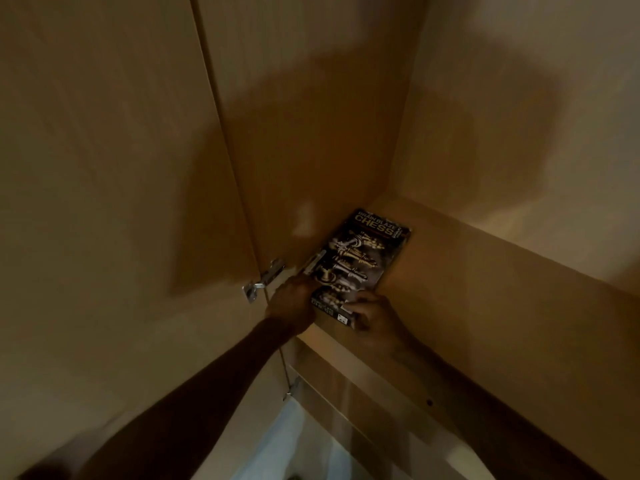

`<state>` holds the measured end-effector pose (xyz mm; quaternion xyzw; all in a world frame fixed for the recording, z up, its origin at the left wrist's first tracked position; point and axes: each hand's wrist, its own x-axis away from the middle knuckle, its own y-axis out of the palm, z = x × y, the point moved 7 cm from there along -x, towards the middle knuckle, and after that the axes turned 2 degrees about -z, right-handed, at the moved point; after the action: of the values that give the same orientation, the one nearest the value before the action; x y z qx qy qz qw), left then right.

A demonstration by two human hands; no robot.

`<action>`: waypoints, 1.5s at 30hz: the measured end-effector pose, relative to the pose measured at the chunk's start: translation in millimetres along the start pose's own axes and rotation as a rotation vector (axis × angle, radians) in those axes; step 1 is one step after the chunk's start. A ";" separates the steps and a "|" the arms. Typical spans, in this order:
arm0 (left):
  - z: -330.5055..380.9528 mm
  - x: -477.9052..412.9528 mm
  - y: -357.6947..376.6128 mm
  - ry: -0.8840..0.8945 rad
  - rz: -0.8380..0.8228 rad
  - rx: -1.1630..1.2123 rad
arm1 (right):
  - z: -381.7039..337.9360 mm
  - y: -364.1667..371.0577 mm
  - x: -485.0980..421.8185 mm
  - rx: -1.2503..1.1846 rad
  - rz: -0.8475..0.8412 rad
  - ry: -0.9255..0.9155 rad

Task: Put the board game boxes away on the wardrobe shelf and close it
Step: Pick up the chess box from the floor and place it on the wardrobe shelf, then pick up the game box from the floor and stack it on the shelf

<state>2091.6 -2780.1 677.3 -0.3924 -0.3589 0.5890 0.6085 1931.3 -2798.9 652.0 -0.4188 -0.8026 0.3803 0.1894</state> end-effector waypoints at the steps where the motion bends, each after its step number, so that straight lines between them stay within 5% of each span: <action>1: -1.6 -1.0 -0.2 -0.016 -0.005 -0.004 | 1.5 2.8 -4.5 0.028 -0.024 -0.004; 10: -4.6 -3.4 -2.3 -0.180 -0.066 0.144 | -0.9 8.8 -15.7 0.087 -0.134 -0.030; 16: -18.7 54.0 9.5 -0.441 0.215 0.505 | -10.5 -6.4 6.5 -0.254 0.001 0.007; 20: -25.6 127.7 26.4 -0.557 0.354 0.615 | -23.4 9.5 29.8 -0.421 -0.055 0.025; 34: 15.9 564.3 119.8 -1.320 0.929 0.893 | -172.4 245.4 232.1 -0.245 -0.906 -0.255; 45: 105.6 872.6 165.8 -1.643 1.477 0.899 | -349.1 389.4 487.1 -0.076 -1.309 -0.640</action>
<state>1966.9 -1903.3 551.7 0.2389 -0.0899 0.9446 -0.2064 2073.1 -2103.4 568.6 0.2721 -0.9174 0.2647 0.1195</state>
